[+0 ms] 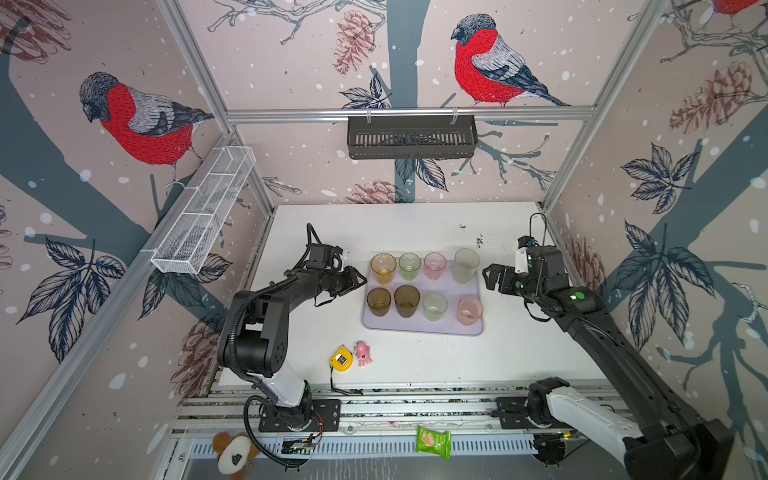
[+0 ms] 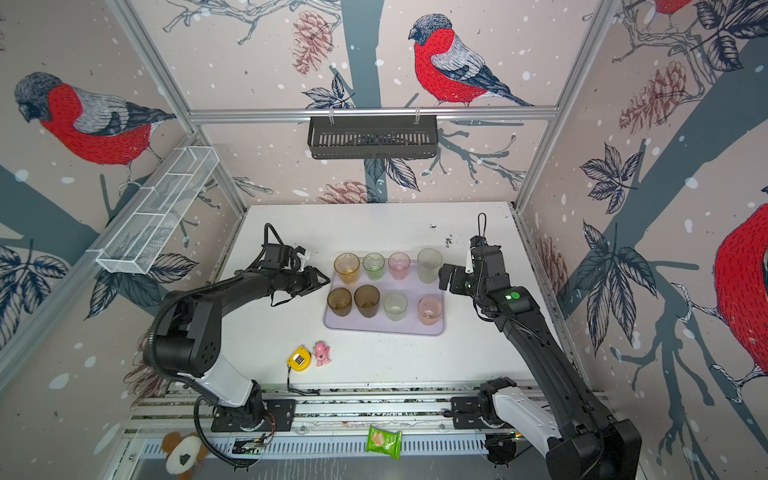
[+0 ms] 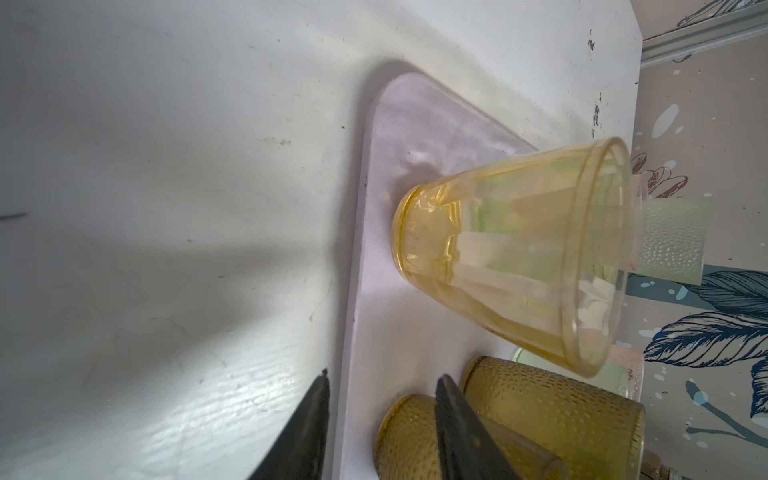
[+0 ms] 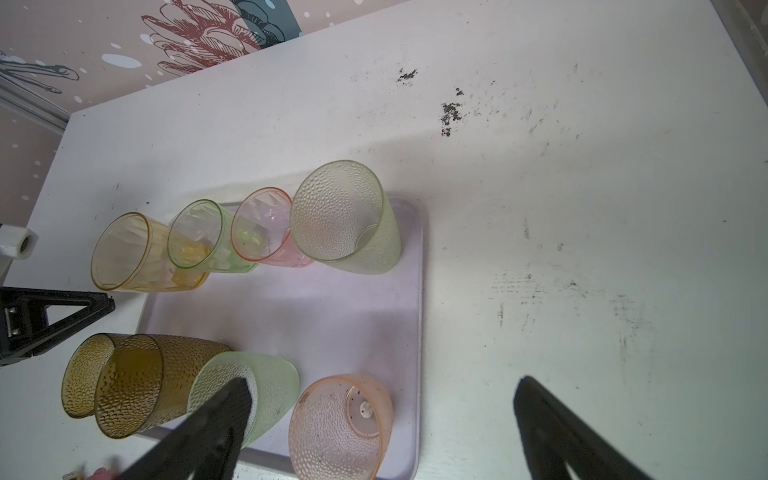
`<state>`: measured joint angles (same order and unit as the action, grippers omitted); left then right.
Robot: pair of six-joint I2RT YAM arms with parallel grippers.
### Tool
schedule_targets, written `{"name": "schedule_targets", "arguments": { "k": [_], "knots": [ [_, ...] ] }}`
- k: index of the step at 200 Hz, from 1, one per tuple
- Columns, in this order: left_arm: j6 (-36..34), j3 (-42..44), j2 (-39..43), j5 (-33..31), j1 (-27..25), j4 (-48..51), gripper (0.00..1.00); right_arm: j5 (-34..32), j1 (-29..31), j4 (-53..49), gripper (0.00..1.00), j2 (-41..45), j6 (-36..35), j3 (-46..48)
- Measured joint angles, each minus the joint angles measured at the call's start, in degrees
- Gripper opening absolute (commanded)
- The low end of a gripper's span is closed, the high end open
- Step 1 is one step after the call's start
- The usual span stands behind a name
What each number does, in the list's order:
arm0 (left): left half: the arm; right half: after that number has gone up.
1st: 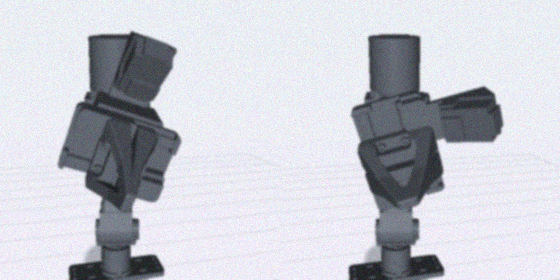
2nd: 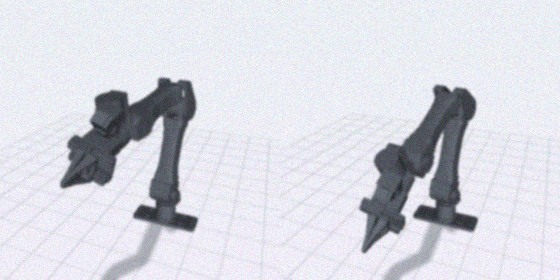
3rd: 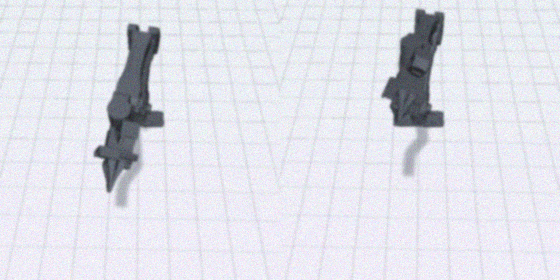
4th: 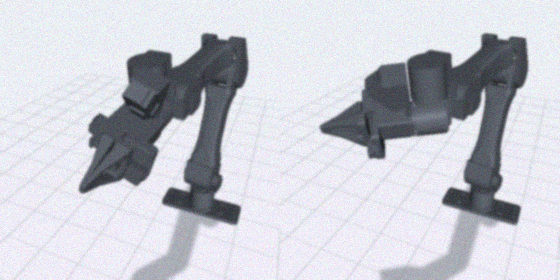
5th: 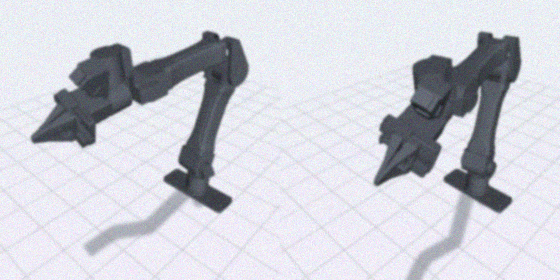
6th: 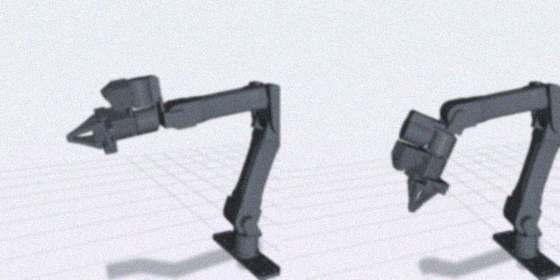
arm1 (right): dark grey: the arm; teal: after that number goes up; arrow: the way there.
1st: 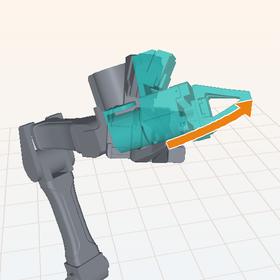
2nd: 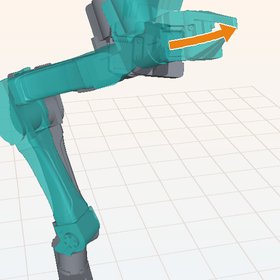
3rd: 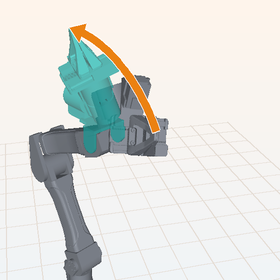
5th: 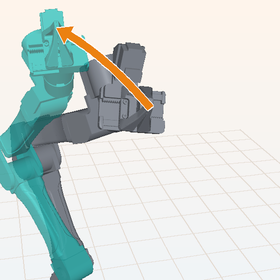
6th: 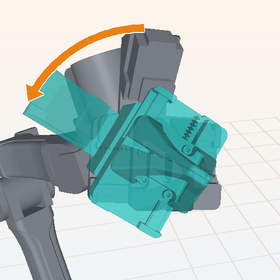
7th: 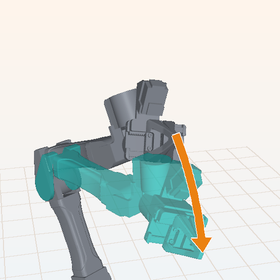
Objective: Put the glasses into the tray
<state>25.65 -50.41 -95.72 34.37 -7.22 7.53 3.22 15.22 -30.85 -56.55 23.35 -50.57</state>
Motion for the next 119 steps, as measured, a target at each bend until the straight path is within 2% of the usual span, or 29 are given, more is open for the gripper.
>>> {"name": "schedule_targets", "arguments": {
  "k": [37,119],
  "knots": [
    [-0.9,-0.9,-3.1,0.1,-0.1,-0.7,0.39,0.1,0.0,0.0,1.0,0.5,0.0,0.0],
    [-1.6,-2.3,-7.8,-0.1,-1.6,-2.5,0.25,0.1,0.0,-0.1,1.0,0.8,0.1,0.0]
  ]
}}
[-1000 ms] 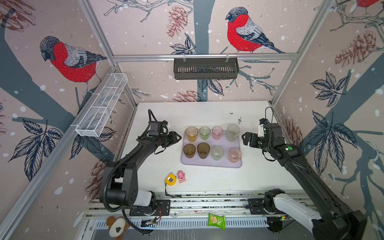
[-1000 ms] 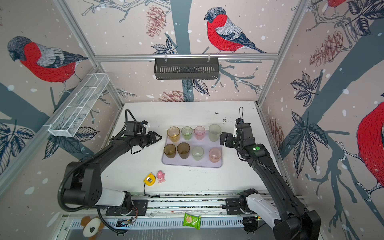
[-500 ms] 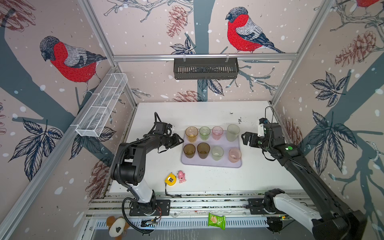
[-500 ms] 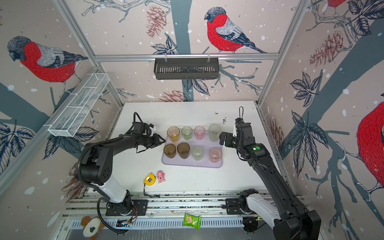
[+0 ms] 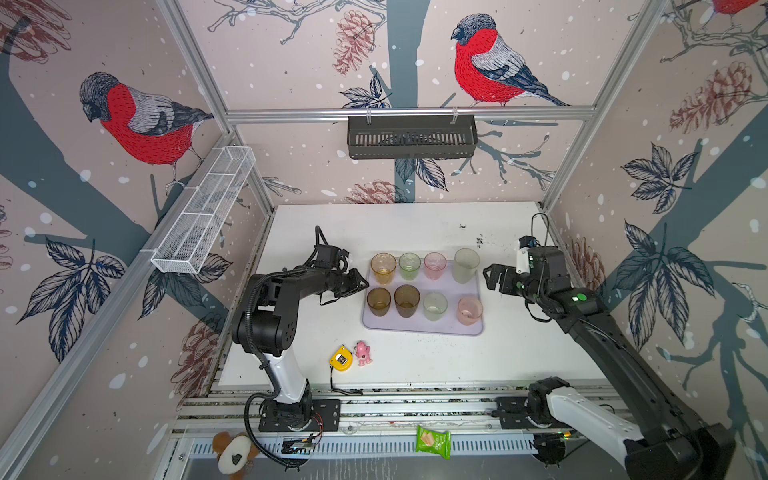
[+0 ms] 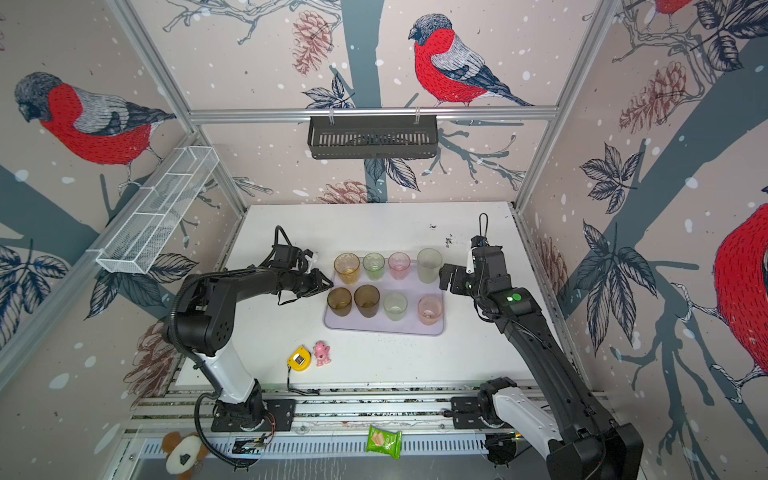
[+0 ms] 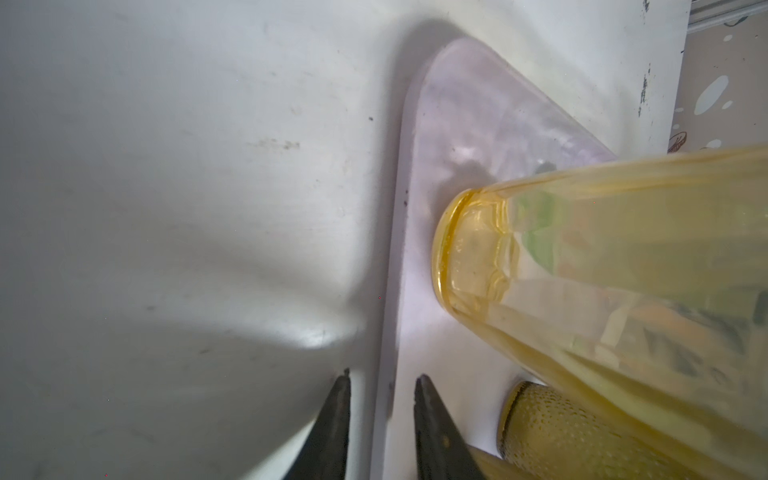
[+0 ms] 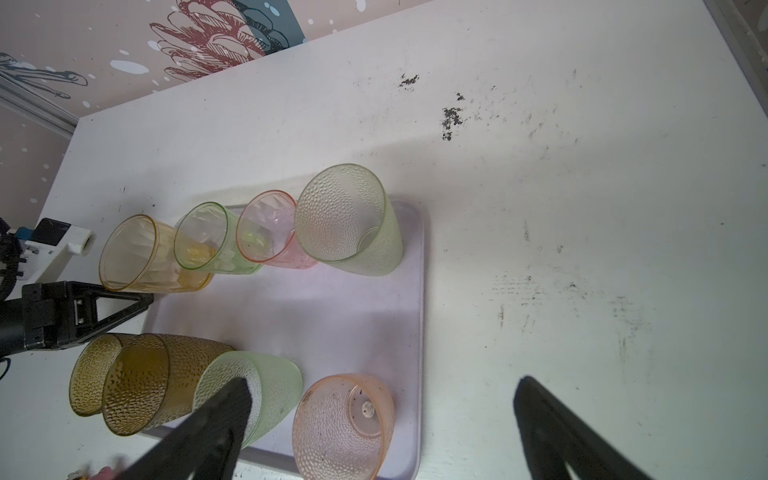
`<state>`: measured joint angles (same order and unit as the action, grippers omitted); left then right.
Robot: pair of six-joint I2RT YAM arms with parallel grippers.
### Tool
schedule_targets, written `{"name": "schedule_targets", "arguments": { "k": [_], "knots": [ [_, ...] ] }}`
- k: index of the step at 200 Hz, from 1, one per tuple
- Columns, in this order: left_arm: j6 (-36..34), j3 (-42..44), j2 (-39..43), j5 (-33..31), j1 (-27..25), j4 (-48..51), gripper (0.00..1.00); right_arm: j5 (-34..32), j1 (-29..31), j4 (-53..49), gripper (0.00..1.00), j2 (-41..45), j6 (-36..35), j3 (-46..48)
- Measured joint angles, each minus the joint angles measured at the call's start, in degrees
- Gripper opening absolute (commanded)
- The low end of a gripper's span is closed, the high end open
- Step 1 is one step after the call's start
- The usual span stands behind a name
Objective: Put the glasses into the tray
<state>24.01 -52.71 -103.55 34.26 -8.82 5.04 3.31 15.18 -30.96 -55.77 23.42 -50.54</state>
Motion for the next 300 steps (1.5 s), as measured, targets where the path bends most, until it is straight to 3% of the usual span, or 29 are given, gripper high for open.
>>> {"name": "schedule_targets", "arguments": {
  "k": [214,300],
  "knots": [
    [-1.3,0.2,-0.6,-3.2,-2.2,-2.1,0.03,-0.3,-1.4,-0.3,1.0,1.3,0.0,0.3],
    [-1.5,3.0,2.1,-3.8,0.2,-1.2,0.01,-0.2,-1.8,-0.2,1.0,0.9,0.0,0.3]
  ]
}}
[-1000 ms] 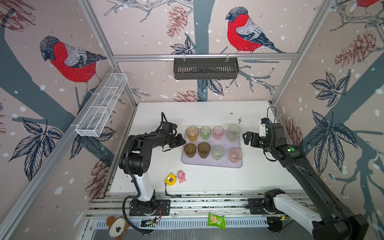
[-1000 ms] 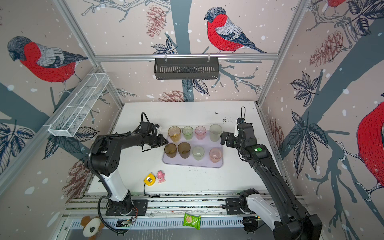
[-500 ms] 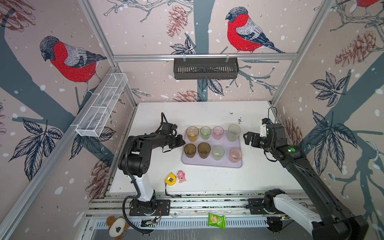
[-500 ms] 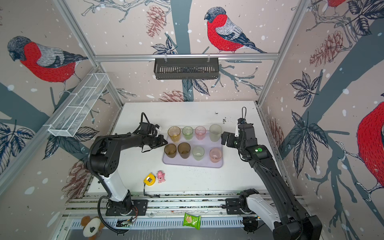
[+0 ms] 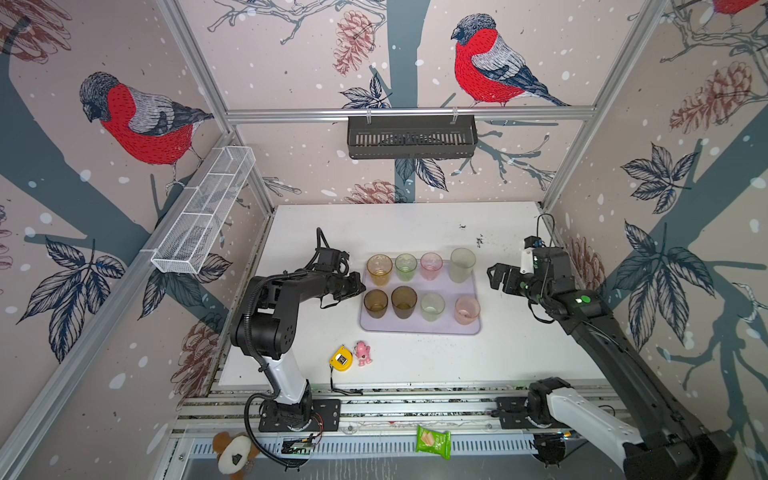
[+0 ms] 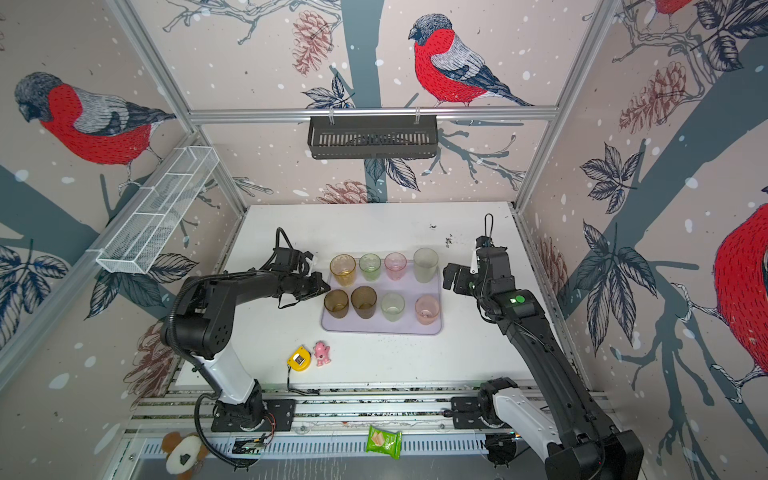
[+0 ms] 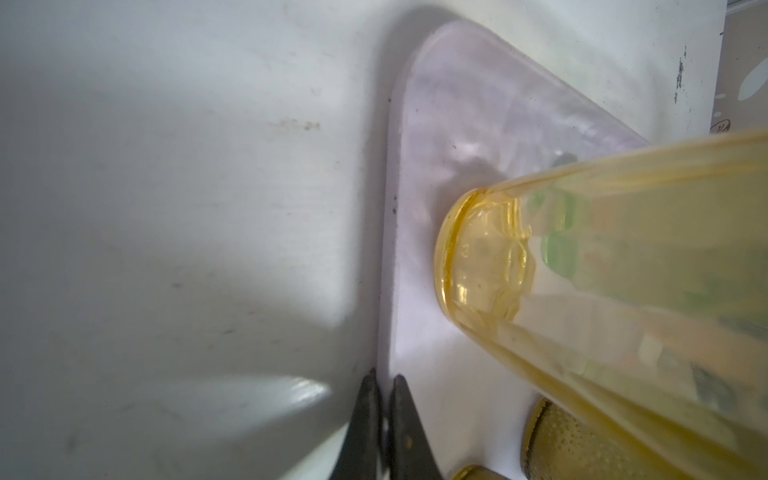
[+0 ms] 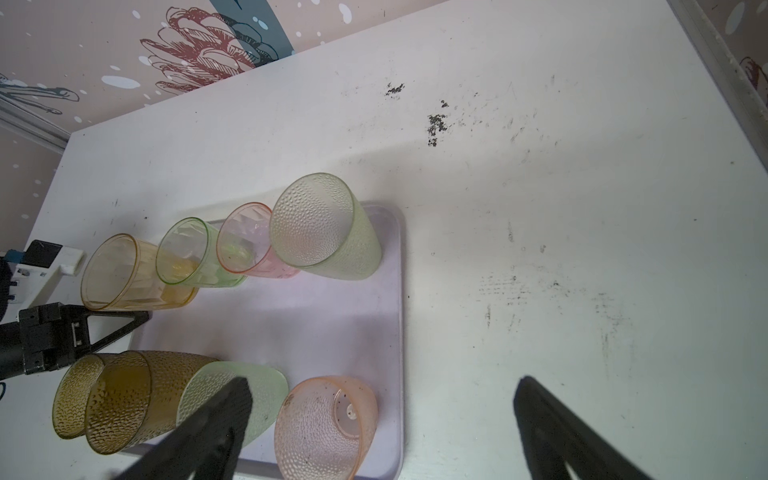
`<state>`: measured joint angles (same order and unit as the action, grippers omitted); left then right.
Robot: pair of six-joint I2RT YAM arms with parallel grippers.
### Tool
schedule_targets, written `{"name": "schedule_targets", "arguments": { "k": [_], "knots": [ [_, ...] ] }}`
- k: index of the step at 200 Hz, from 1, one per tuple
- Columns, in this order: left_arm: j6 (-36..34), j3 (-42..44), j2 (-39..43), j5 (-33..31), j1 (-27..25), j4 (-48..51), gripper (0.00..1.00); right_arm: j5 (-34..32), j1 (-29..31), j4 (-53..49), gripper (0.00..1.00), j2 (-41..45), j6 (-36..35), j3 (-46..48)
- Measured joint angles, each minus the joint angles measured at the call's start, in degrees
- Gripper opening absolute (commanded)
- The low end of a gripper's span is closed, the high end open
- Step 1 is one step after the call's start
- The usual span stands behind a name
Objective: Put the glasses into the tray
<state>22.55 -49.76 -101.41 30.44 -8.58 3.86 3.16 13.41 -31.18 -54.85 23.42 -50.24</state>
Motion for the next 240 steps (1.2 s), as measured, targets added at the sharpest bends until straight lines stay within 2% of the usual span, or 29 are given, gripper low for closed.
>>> {"name": "schedule_targets", "arguments": {
  "k": [64,79,130,163,180,225,240],
  "knots": [
    [-0.4,1.0,0.9,0.1,2.1,0.6,0.01,0.3,-0.1,0.4,1.0,-1.0,0.0,0.0],
    [-0.5,1.0,1.1,-0.1,2.1,0.8,0.04,0.3,-0.1,0.5,1.0,-1.0,0.0,0.0],
    [-0.4,0.3,2.2,-1.1,2.5,2.2,0.32,0.1,-0.1,1.3,1.0,-1.7,0.0,-0.9],
    [-0.4,0.3,4.3,-2.5,3.0,3.6,0.46,-1.5,-0.2,1.3,1.0,-1.7,0.0,-2.3],
    [-0.5,0.7,5.6,-3.4,3.2,4.3,0.48,-2.2,-0.3,1.3,1.0,-1.4,0.0,-2.4],
    [-1.5,2.1,11.7,-6.2,4.4,8.7,0.72,-4.6,-0.5,1.5,1.0,0.0,0.4,-2.6],
    [-1.6,2.5,14.8,-7.3,5.0,10.4,0.74,-5.6,-0.7,1.7,1.0,0.7,0.4,-2.6]
  ]
}}
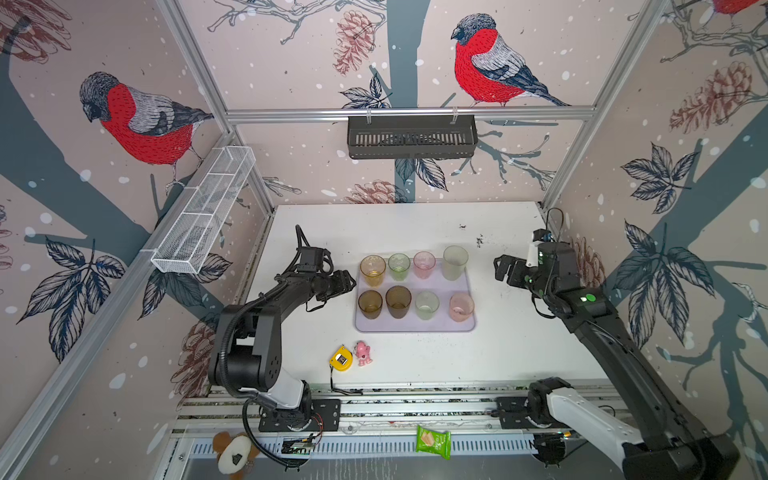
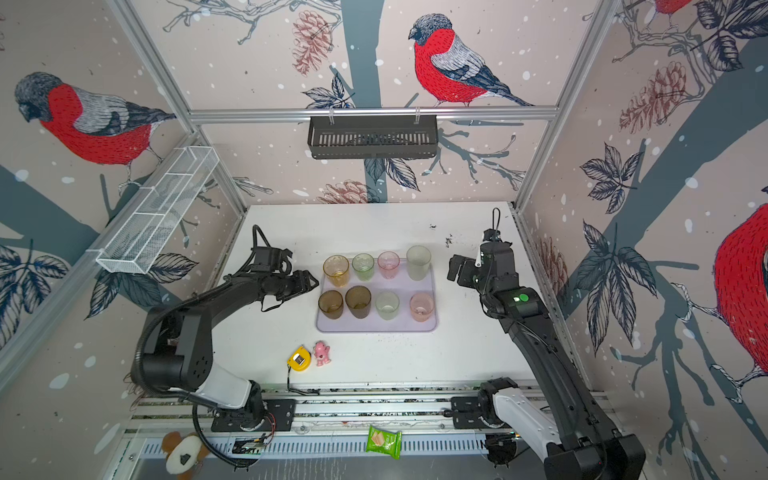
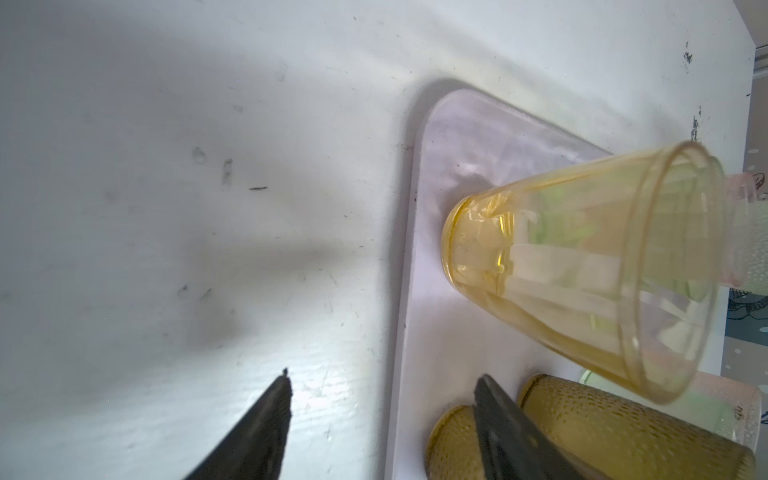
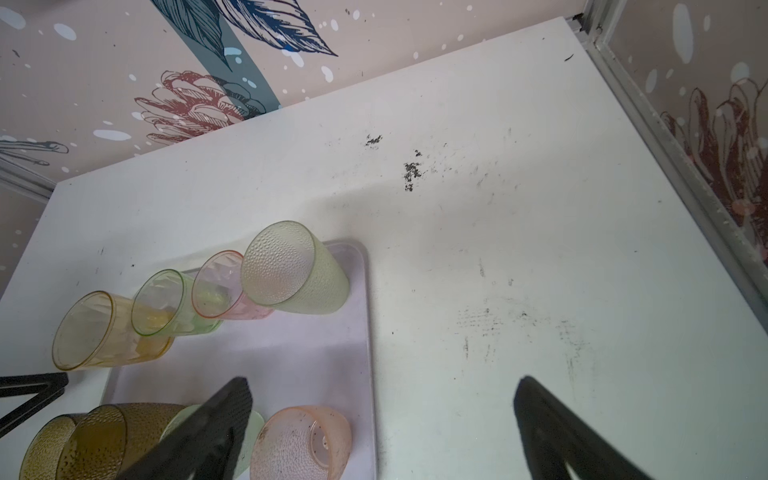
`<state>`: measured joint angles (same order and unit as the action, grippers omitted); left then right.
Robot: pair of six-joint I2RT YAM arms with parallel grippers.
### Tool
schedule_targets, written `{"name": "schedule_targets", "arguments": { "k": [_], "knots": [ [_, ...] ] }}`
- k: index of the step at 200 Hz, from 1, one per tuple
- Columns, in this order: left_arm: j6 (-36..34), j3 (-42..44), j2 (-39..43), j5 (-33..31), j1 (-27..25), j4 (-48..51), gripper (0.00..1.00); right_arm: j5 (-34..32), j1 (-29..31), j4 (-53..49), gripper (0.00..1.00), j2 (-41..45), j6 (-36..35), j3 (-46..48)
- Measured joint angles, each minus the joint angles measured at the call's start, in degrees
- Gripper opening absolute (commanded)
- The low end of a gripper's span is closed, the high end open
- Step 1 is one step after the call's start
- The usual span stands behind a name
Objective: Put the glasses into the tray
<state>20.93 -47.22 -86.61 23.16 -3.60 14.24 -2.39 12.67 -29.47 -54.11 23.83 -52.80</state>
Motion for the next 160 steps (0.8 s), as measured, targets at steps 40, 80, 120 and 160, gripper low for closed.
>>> {"name": "schedule_targets", "arguments": {
  "k": [40,80,120,160],
  "knots": [
    [-0.3,0.3,6.9,-3.4,0.5,4.6,0.96,-2.4,-0.7,0.5,1.0,1.6,0.0,0.8],
    [-0.1,0.3,13.4,-5.7,0.5,8.8,0.99,-3.7,-2.0,1.7,1.0,3.9,0.0,2.9],
    [1.3,1.0,20.4,-9.2,0.6,12.6,0.99,-4.9,-3.8,3.9,1.0,5.5,0.0,5.2],
    [2.3,4.7,27.8,-16.6,0.6,14.4,0.99,-8.2,-7.0,7.6,1.0,8.0,0.1,9.9]
  ]
}}
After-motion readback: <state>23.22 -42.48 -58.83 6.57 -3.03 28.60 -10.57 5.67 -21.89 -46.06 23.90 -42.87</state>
